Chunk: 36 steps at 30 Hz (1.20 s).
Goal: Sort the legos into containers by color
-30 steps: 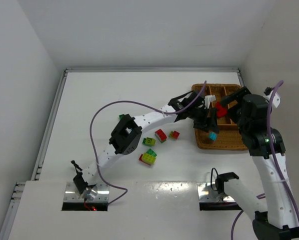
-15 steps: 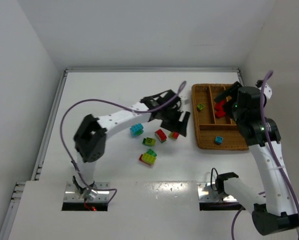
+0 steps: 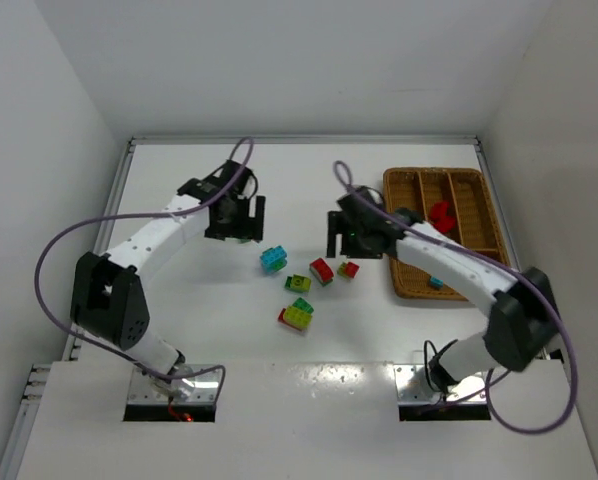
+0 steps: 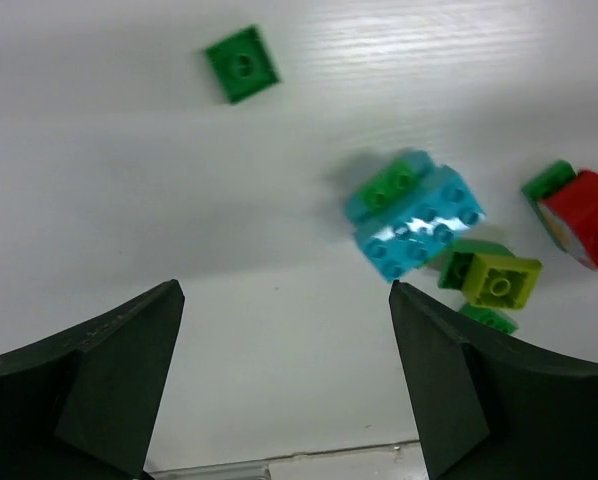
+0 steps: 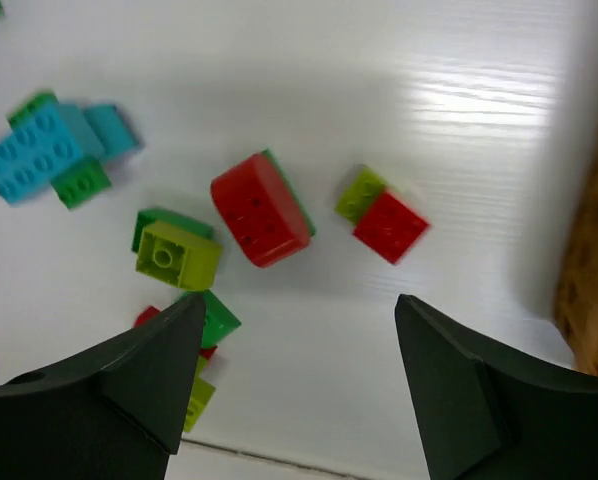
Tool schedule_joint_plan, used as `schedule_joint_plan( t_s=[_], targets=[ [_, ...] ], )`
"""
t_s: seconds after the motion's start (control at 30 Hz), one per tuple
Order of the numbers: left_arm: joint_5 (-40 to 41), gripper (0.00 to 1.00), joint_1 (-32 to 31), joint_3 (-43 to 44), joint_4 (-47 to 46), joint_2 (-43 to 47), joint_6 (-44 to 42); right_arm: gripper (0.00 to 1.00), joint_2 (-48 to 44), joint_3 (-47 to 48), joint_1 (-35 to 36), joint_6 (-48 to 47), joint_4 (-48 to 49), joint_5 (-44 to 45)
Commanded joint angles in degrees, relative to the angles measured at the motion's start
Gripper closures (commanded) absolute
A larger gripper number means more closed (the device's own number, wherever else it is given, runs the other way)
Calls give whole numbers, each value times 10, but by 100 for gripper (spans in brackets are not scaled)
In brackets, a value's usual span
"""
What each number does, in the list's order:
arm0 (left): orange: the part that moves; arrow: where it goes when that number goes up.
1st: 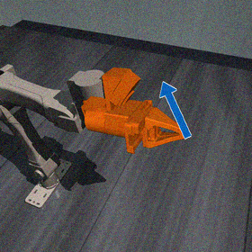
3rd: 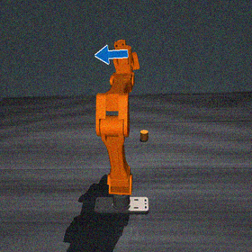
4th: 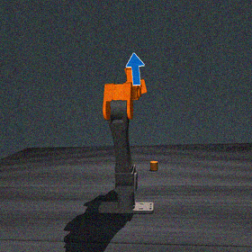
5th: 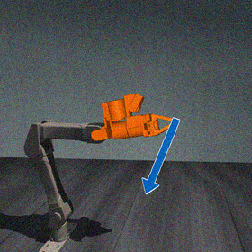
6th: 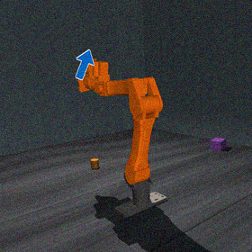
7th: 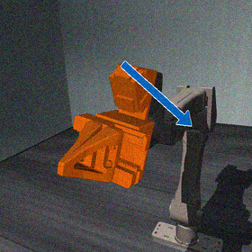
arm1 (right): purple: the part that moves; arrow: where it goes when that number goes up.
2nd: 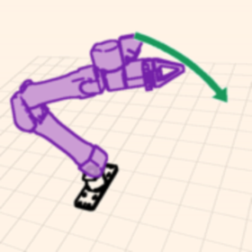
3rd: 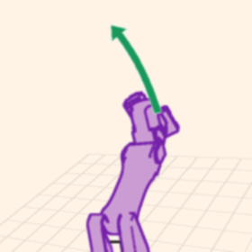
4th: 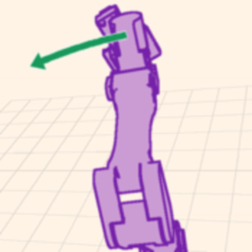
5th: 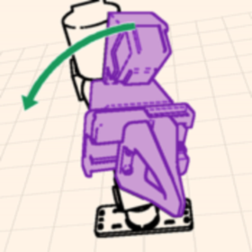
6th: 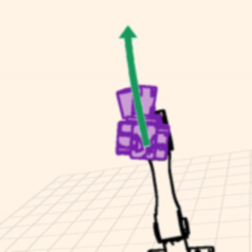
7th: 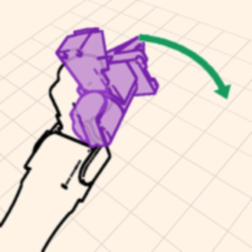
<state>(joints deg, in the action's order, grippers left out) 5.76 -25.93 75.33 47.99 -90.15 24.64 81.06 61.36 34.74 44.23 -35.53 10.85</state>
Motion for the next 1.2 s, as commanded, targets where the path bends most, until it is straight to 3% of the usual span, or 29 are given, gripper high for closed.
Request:
schedule_joint_plan(
  t_s=[0.0,0.13,0.23,0.77,0.87,0.9,1.0,1.07,1.17],
  targets=[
    [14,9,67,-6,-18,57,25,23,77,59,49,-89,-5,5],
    [-5,9,110,-25,-45,88,41,18,149,87,49,-136,1,-26],
    [-16,9,123,-36,-50,100,47,19,193,109,49,-168,1,-38],
    [-58,9,173,-67,-68,118,25,56,273,126,54,-185,21,-61],
    [-93,9,185,-67,-74,124,25,61,273,126,54,-185,27,-72],
    [-110,9,186,-67,-84,130,18,77,273,126,54,-185,27,-93],
    [-147,9,186,-74,-97,144,-1,87,247,126,42,-185,27,-104],
    [-181,9,186,-74,-104,144,-6,87,213,103,14,-185,49,-166],
    [-347,9,186,-106,-160,164,-14,87,127,63,-37,-185,104,-293]
  ],
)
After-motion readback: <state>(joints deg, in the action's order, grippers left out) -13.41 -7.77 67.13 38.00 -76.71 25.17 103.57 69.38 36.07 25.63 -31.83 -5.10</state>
